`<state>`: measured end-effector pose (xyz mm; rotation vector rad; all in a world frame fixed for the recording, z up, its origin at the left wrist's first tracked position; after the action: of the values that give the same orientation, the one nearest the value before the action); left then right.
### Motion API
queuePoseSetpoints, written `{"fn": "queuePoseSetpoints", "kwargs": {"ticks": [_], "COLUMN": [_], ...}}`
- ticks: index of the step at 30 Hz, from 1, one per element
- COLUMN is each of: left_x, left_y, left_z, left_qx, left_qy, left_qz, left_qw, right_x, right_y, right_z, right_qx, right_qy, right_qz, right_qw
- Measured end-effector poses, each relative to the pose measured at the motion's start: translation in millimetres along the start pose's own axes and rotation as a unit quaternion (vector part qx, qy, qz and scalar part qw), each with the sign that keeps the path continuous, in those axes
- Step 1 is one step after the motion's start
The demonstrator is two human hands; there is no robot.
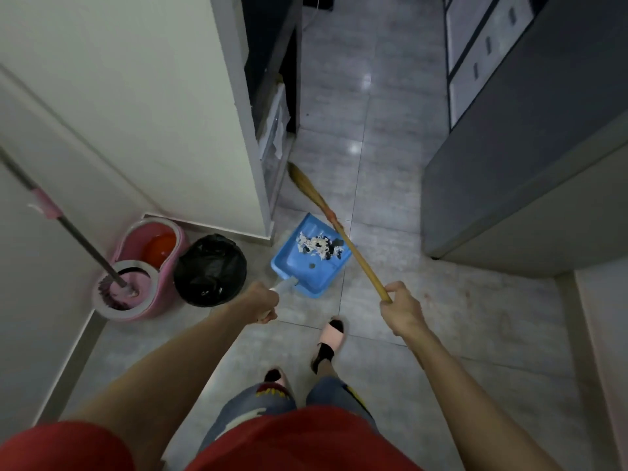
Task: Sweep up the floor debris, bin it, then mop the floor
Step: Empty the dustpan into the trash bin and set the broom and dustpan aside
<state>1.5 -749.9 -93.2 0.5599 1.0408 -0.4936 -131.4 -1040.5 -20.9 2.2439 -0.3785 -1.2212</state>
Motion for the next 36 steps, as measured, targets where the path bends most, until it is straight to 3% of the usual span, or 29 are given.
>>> {"fn": "queuePoseSetpoints", "kwargs": {"ticks": [7, 13, 19, 26, 36], "left_x": [-52, -92, -129, -177, -226], "left_y": [18, 26, 6, -23, 14], "left_z": [-52, -88, -119, -166, -204], "left_qx": [0.072, 0.086, 0.033, -0.06, -0.118], "left_qy": [-0.023, -0.027, -0.033, -0.025, -0.006], "left_qz": [0.043, 0.075, 0.096, 0.127, 0.175], "left_qw": [0.996, 0.993, 0.994, 0.99, 0.977], "right_x": [-53, -66, -77, -94, -103], "right_y": [0, 13, 22, 24, 31], "right_z": [25, 47, 67, 94, 101], "right_qx": [0.006, -0.026, -0.059, -0.019, -0.105], "right_qy": [0.038, 0.065, 0.118, 0.167, 0.255], "right_qz": [0.04, 0.028, -0.021, -0.04, -0.056], "right_qw": [0.998, 0.997, 0.991, 0.985, 0.96]}}
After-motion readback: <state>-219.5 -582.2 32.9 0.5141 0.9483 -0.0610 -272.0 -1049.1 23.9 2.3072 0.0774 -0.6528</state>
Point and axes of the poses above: each hand's wrist, its own x-axis towards the middle knuckle, its own y-axis out of the back of the hand, z = x × y, the point moved 10 cm from there along x, towards the middle knuckle, and after that the axes turned 7 degrees about -z, right-handed, at the moved point
